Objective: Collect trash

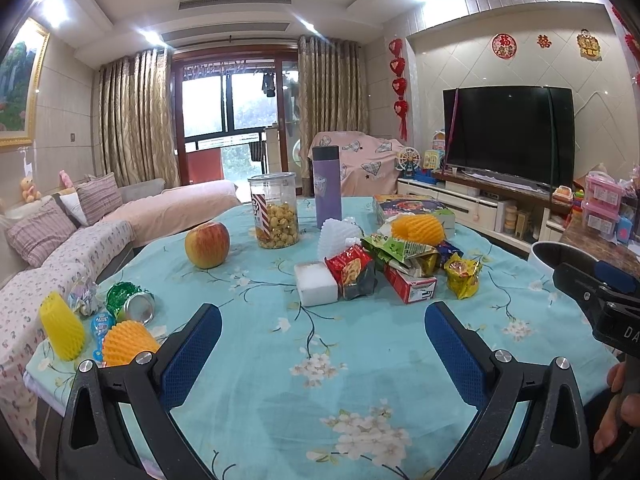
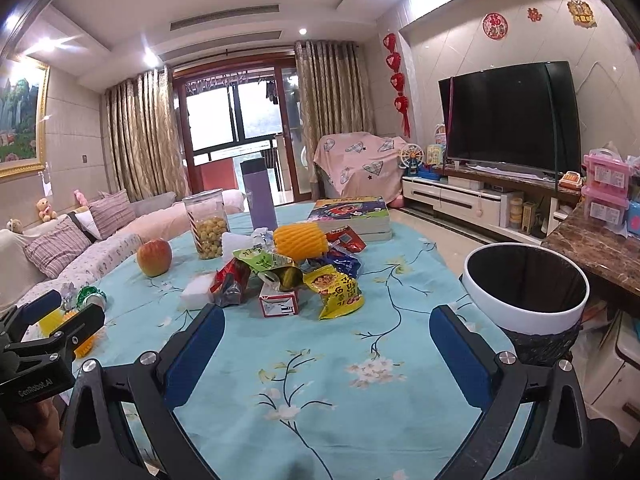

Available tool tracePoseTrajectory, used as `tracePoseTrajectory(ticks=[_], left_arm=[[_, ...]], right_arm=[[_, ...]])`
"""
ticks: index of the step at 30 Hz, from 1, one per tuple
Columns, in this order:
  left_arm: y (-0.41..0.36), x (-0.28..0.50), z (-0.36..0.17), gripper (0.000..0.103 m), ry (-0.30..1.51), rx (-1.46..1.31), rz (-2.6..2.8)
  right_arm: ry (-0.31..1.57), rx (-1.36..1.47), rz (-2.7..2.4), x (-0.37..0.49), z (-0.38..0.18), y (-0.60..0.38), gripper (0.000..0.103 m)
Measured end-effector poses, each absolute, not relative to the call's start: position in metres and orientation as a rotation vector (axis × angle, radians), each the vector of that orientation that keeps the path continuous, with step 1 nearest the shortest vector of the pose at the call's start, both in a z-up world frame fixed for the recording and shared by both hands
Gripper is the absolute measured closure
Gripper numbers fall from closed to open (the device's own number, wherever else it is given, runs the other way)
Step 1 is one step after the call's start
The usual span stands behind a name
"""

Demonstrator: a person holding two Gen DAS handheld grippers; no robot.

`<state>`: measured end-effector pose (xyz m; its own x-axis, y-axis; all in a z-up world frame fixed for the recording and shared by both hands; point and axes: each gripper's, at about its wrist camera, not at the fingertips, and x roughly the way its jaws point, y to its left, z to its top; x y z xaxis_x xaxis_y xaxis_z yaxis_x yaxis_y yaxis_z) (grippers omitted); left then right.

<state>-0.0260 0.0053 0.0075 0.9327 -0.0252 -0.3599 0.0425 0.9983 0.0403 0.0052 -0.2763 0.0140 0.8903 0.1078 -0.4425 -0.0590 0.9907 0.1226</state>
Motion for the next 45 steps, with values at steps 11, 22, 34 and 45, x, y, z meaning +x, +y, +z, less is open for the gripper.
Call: tracePoseTrajectory(ticks=[11,22,34,45], left_arm=[[0.005,-0.026,0.006,0.001,0.37,0.05,-0.042],[0.005,-0.025,0.006,0.001,0.372,0.05,-0.044],[0.005,-0.01,0.0,0.001,0.417,0.052,-0.047],[0.004,0.037,-0.006,0.004,0.478,0.067,-0.067]], right_arm=[[0.464,0.119,0.088,0.004,0.014,-0.276,0.0],[0.466,0.127,0.092,0.006,0.014,-0.278,0.0],[0.503,0.133,0.101,0.015,0.009,-0.276,0.0],[0.59,0.147,0.091,0.047,-0.004,-0.285,0.0]])
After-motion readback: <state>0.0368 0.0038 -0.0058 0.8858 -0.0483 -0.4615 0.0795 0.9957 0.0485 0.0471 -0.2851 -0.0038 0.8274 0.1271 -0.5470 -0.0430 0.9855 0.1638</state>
